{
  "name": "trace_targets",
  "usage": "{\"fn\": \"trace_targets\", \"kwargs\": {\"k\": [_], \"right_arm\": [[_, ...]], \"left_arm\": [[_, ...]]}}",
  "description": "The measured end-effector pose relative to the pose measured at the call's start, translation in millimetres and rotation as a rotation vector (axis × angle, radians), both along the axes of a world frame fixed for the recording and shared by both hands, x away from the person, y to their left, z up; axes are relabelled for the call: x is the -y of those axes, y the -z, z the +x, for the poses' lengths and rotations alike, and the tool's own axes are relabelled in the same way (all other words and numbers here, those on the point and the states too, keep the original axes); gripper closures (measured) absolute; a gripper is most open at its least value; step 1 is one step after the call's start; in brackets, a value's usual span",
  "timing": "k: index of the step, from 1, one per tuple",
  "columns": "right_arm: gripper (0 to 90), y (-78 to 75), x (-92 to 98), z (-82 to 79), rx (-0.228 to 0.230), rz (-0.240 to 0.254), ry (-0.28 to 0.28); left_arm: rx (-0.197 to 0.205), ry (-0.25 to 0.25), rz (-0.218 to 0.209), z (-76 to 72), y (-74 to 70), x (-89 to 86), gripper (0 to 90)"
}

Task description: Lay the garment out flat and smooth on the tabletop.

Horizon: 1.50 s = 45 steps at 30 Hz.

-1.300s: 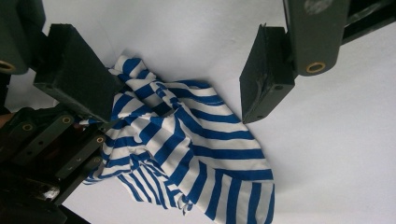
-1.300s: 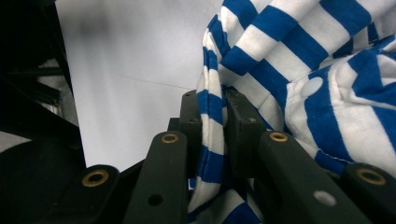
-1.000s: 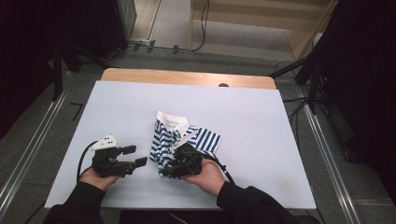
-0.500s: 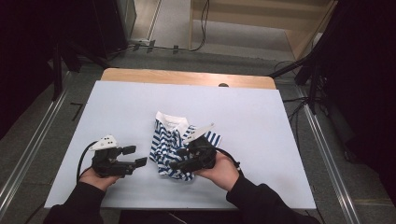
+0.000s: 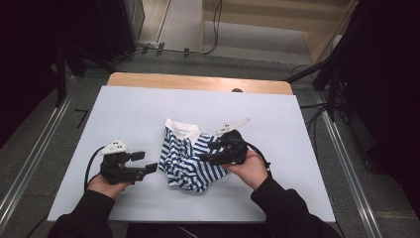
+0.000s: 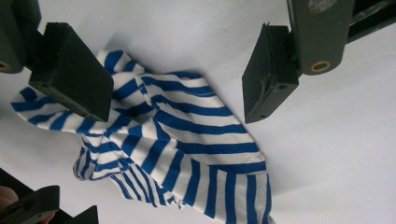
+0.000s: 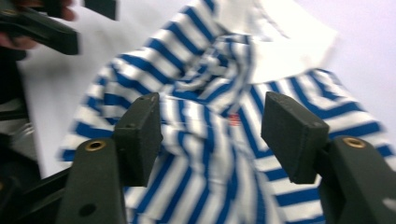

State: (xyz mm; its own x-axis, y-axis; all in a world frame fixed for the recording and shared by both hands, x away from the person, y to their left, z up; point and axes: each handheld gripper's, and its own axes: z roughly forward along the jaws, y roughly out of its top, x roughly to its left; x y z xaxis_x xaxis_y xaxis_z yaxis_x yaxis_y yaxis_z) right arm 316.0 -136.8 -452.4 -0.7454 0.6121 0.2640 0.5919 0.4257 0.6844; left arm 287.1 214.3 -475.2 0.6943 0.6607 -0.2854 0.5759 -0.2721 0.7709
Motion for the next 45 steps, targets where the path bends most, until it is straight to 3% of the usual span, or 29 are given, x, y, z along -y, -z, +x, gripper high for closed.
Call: {"fn": "trace_targets", "kwargs": {"k": [3, 8, 14, 23, 25, 29, 33, 42, 45], "right_arm": [[35.3, 5.5, 6.2, 6.8, -0.017, -0.013, 0.028], [35.2, 10.7, 14.2, 14.8, -0.028, -0.015, 0.063], [35.3, 13.3, 24.4, 22.5, -0.027, -0.012, 0.104], [35.3, 18.9, 36.9, 37.0, -0.023, 0.0, 0.161], [35.3, 18.7, 38.6, 40.0, -0.022, 0.003, 0.171], [35.3, 18.9, 41.7, 47.7, -0.021, 0.013, 0.181], [35.3, 19.9, 43.3, 54.1, -0.015, 0.027, 0.186], [35.3, 29.4, 32.3, 72.3, -0.02, -0.003, 0.178], [35.3, 34.6, 24.9, 76.4, -0.01, -0.007, 0.168]], "left_arm": [[0.001, -0.006, 0.009, 2.8, 0.7, 2.8, 24.1], [-0.008, -0.028, -0.02, 11.6, -0.3, 11.0, 22.3], [0.023, -0.054, 0.059, 26.4, -1.6, 20.4, 23.3], [0.045, -0.107, 0.112, 55.0, 2.1, 29.0, 25.6], [0.058, -0.114, 0.141, 62.6, 4.0, 32.2, 27.1], [0.016, -0.122, 0.131, 76.7, 9.8, 36.3, 27.2], [-0.002, -0.118, 0.112, 81.7, 14.4, 41.0, 27.2], [-0.021, -0.142, 0.087, 88.1, 19.3, 46.4, 28.3], [-0.015, -0.14, 0.106, 87.8, 22.7, 50.0, 29.0]]}}
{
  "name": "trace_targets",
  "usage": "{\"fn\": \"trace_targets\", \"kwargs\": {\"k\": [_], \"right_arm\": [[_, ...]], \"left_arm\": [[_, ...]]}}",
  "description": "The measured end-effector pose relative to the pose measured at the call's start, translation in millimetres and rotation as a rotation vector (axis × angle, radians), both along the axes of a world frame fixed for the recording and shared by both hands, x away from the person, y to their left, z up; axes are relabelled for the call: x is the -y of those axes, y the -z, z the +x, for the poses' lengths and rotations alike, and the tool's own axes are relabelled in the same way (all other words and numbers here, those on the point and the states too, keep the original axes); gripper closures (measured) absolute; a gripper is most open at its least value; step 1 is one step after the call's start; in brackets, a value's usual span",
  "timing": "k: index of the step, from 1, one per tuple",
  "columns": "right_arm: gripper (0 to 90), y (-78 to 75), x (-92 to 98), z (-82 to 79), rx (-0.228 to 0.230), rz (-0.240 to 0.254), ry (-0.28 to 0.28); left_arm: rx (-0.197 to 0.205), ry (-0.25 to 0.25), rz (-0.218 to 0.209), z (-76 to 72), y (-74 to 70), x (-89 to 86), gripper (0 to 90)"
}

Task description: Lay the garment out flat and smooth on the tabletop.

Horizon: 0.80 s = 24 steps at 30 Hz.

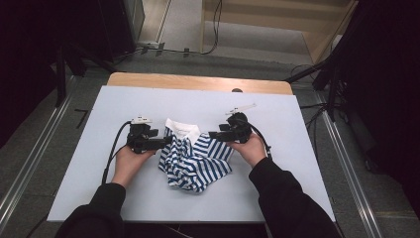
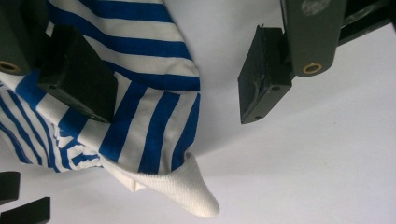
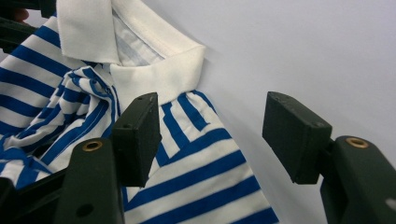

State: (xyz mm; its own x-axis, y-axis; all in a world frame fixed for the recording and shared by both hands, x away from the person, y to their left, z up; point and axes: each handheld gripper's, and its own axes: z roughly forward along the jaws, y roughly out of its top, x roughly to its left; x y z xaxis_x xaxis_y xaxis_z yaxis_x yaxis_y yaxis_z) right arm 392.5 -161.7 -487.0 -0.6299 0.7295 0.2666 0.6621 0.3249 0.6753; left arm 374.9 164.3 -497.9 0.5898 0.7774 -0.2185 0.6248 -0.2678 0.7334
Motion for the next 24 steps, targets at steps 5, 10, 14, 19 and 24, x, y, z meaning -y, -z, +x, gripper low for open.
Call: {"fn": "trace_targets", "kwargs": {"k": [5, 10, 14, 19, 24], "right_arm": [[35.9, 11.5, -14.1, 5.6, 0.001, -0.039, -0.032], [36.7, 24.0, -23.4, 7.3, -0.001, -0.075, -0.053], [37.6, 24.9, -26.0, 5.4, 0.025, -0.093, -0.055], [39.7, 26.0, -30.6, 0.5, 0.065, -0.131, -0.051], [49.8, 26.8, -34.8, -3.9, 0.104, -0.167, -0.038]], "left_arm": [[0.018, 0.001, 0.017, -1.5, 5.9, 4.5, 31.8], [0.004, -0.001, 0.019, -1.9, 9.4, 5.7, 35.4], [0.003, 0.0, 0.023, -3.6, 12.7, 6.6, 40.2], [0.009, -0.006, 0.036, -6.2, 13.2, 9.0, 45.3], [0.014, -0.003, 0.042, -9.3, 13.9, 11.9, 54.4]]}}
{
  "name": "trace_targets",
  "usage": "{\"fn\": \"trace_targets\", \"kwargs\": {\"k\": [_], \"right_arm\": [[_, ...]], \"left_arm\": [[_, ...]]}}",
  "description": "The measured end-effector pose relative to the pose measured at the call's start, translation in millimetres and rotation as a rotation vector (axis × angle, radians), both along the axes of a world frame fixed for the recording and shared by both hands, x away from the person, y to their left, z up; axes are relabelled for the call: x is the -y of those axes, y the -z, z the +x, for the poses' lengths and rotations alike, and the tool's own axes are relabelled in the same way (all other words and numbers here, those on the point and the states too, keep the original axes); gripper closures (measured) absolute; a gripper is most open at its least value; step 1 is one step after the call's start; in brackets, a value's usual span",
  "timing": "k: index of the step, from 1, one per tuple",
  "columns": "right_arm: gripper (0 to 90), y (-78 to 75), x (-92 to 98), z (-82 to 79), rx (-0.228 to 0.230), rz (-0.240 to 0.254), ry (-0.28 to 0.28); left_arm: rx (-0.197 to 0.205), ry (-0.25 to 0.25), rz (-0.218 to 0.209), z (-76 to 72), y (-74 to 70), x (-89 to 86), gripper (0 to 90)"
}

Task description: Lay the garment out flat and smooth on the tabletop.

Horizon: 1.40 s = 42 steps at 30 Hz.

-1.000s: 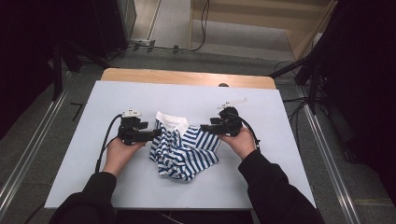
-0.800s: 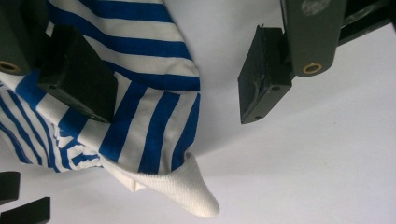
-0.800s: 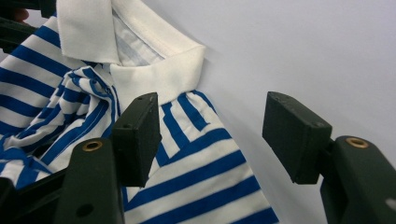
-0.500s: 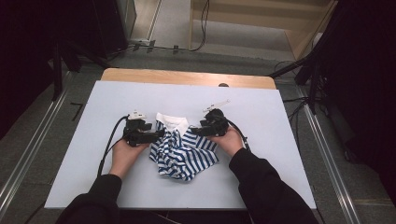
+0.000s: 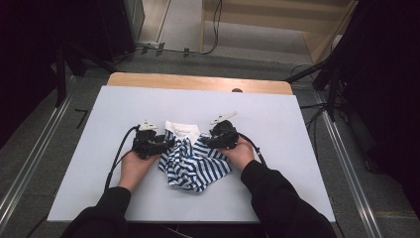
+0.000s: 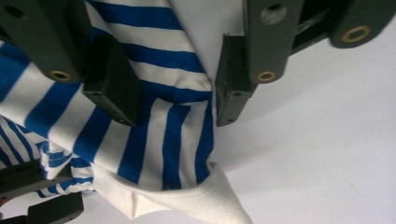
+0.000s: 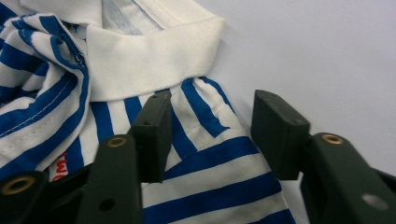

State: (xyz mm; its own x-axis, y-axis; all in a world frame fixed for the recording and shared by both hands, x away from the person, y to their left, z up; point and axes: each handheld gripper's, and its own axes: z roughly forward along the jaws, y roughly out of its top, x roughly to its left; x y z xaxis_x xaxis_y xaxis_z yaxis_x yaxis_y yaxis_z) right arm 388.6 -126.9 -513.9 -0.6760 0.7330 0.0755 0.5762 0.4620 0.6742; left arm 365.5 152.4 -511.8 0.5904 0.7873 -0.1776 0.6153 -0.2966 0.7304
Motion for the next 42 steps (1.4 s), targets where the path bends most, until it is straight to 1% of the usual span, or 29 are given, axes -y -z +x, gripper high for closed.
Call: {"fn": "trace_targets", "kwargs": {"k": [2, 4, 5, 6, 7, 9, 11, 12, 13, 15, 16, 17, 18, 19, 20, 21, 22, 24, 26, 29, 31, 36, 37, 38, 40, 41, 42], "right_arm": [[55.0, -0.6, 0.2, 0.2, -0.004, -0.001, 0.001], [61.1, -1.6, 1.3, 0.8, -0.02, 0.004, 0.002], [63.8, -1.5, 1.6, 1.0, -0.025, 0.01, 0.005], [63.8, -1.5, 1.6, 1.0, -0.025, 0.01, 0.005], [68.6, -2.1, 1.6, 1.1, -0.031, 0.005, 0.014], [72.4, -2.5, 1.4, 1.3, -0.039, 0.006, 0.026], [79.5, -3.0, 1.7, 2.2, -0.059, 0.015, 0.017], [80.6, -3.2, 1.3, 2.4, -0.073, 0.022, 0.017], [81.2, -3.6, 0.6, 2.2, -0.083, 0.024, 0.017], [81.8, -3.9, 0.3, 2.4, -0.085, 0.022, 0.012], [81.9, -4.0, 0.4, 2.6, -0.089, 0.024, 0.012], [82.2, -4.3, 0.9, 3.3, -0.093, 0.025, 0.007], [82.3, -5.1, 1.0, 3.7, -0.102, 0.024, 0.011], [82.3, -6.2, 1.7, 4.5, -0.107, 0.017, 0.011], [82.3, -7.5, 3.1, 5.5, -0.102, 0.011, 0.009], [82.4, -9.4, 5.5, 6.1, -0.103, 0.022, 0.013], [82.4, -11.8, 8.4, 6.4, -0.102, 0.037, 0.019], [82.5, -17.9, 13.2, 5.2, -0.091, 0.046, 0.03], [82.4, -24.1, 18.2, 4.1, -0.071, 0.05, 0.036], [82.5, -33.3, 27.4, 1.9, -0.051, 0.062, 0.059], [82.4, -40.1, 33.4, -0.6, -0.038, 0.071, 0.068], [82.4, -62.4, 48.8, -13.2, 0.023, 0.098, 0.078], [82.4, -66.9, 51.8, -16.5, 0.037, 0.104, 0.078], [82.4, -71.2, 54.7, -19.9, 0.048, 0.109, 0.078], [82.4, -78.8, 59.7, -26.1, 0.066, 0.122, 0.08], [82.4, -82.3, 61.7, -29.0, 0.073, 0.128, 0.078], [82.4, -85.5, 63.1, -32.0, 0.076, 0.135, 0.076]], "left_arm": [[0.01, 0.0, 0.016, -1.0, 0.0, 1.2, 57.4], [0.026, -0.001, 0.039, -2.1, 0.1, 2.2, 61.6], [0.026, -0.001, 0.039, -2.1, 0.1, 2.2, 64.1], [0.033, -0.002, 0.053, -2.8, 0.1, 2.8, 64.1], [0.04, 0.0, 0.065, -3.3, 0.1, 3.3, 67.4], [0.032, -0.01, 0.057, -3.6, 0.1, 2.9, 68.2], [0.024, -0.019, 0.063, -3.8, -0.6, 2.2, 74.6], [0.021, -0.018, 0.066, -3.7, -0.9, 1.9, 78.2], [0.013, -0.022, 0.059, -3.4, -0.8, 1.6, 80.6], [-0.019, -0.021, 0.029, -1.7, -0.8, -0.1, 86.2], [-0.019, -0.021, 0.029, -1.7, -0.8, -0.1, 87.1], [-0.033, -0.017, 0.021, -0.4, -1.2, -1.0, 87.3], [-0.038, -0.016, 0.015, 0.5, -1.5, -1.2, 87.3], [-0.047, -0.014, 0.023, 1.7, -2.9, -2.2, 87.3], [-0.048, -0.018, 0.031, 2.8, -5.0, -3.7, 87.4], [-0.041, -0.024, 0.024, 3.7, -7.3, -6.5, 87.5], [-0.036, -0.032, 0.007, 4.8, -10.4, -10.2, 87.8], [-0.025, -0.047, -0.023, 6.7, -17.6, -17.8, 87.9], [-0.006, -0.053, -0.036, 7.6, -24.7, -24.4, 87.9], [0.012, -0.06, -0.06, 7.5, -33.6, -32.3, 87.9], [0.021, -0.055, -0.076, 7.1, -38.9, -36.0, 87.9], [0.047, -0.023, -0.099, 4.2, -51.6, -36.5, 88.0], [0.047, -0.023, -0.099, 4.2, -51.6, -36.5, 88.3], [0.059, -0.009, -0.11, 2.4, -58.0, -35.3, 88.3], [0.076, 0.008, -0.115, 0.1, -64.9, -34.3, 88.3], [0.076, 0.008, -0.115, 0.1, -64.9, -34.3, 88.4], [0.087, 0.02, -0.128, -2.3, -71.3, -33.5, 88.4]]}}
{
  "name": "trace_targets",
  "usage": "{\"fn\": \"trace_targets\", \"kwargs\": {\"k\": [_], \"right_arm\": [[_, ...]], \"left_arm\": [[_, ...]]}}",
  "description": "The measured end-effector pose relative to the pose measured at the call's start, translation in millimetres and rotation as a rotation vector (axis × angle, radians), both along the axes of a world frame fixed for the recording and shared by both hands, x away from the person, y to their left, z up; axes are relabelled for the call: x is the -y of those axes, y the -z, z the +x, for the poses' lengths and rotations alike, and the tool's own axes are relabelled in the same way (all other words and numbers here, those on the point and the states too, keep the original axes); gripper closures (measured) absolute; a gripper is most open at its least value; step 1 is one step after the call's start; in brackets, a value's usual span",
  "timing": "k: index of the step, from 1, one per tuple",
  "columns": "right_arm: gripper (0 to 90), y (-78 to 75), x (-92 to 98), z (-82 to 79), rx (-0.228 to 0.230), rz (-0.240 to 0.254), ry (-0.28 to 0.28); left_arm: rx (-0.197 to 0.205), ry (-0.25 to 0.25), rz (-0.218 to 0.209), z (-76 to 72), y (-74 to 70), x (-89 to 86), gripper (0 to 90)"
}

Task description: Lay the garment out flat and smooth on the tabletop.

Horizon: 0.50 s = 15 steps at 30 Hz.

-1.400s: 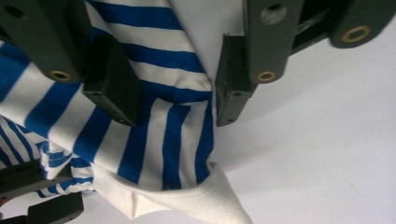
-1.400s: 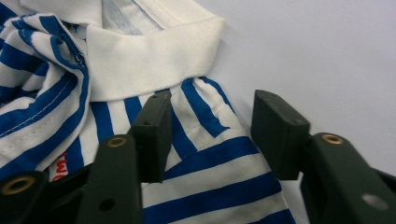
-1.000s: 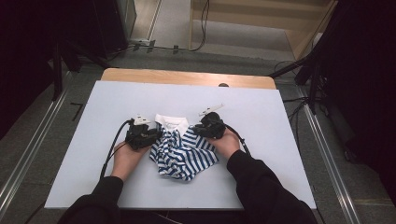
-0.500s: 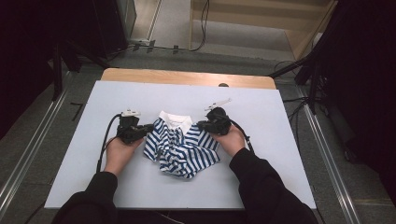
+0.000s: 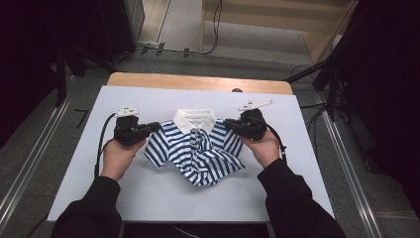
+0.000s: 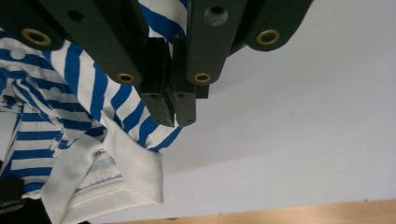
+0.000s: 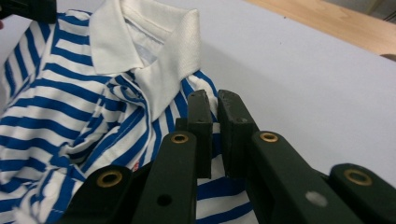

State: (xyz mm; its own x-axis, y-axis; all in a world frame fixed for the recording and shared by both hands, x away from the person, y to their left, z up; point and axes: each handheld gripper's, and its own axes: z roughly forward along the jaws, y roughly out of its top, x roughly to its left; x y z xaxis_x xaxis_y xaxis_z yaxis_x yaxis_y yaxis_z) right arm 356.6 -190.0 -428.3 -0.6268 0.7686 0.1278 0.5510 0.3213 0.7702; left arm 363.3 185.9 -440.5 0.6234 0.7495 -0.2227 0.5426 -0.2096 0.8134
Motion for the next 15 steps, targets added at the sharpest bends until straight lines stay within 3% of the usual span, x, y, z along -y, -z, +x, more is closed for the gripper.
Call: {"fn": "trace_targets", "kwargs": {"k": [6, 7, 15], "right_arm": [[82.4, -19.8, 5.9, -17.3, 0.03, 0.049, -0.023], [82.4, -31.3, 9.1, -25.6, 0.048, 0.065, -0.034], [82.4, -63.8, 16.3, -55.3, 0.094, 0.116, -0.079]], "left_arm": [[0.027, 0.015, -0.02, -5.5, -17.0, -3.6, 89.0], [0.042, 0.018, -0.025, -8.4, -23.8, -6.0, 89.0], [0.081, 0.015, -0.062, -21.9, -48.9, -16.9, 89.1]]}}
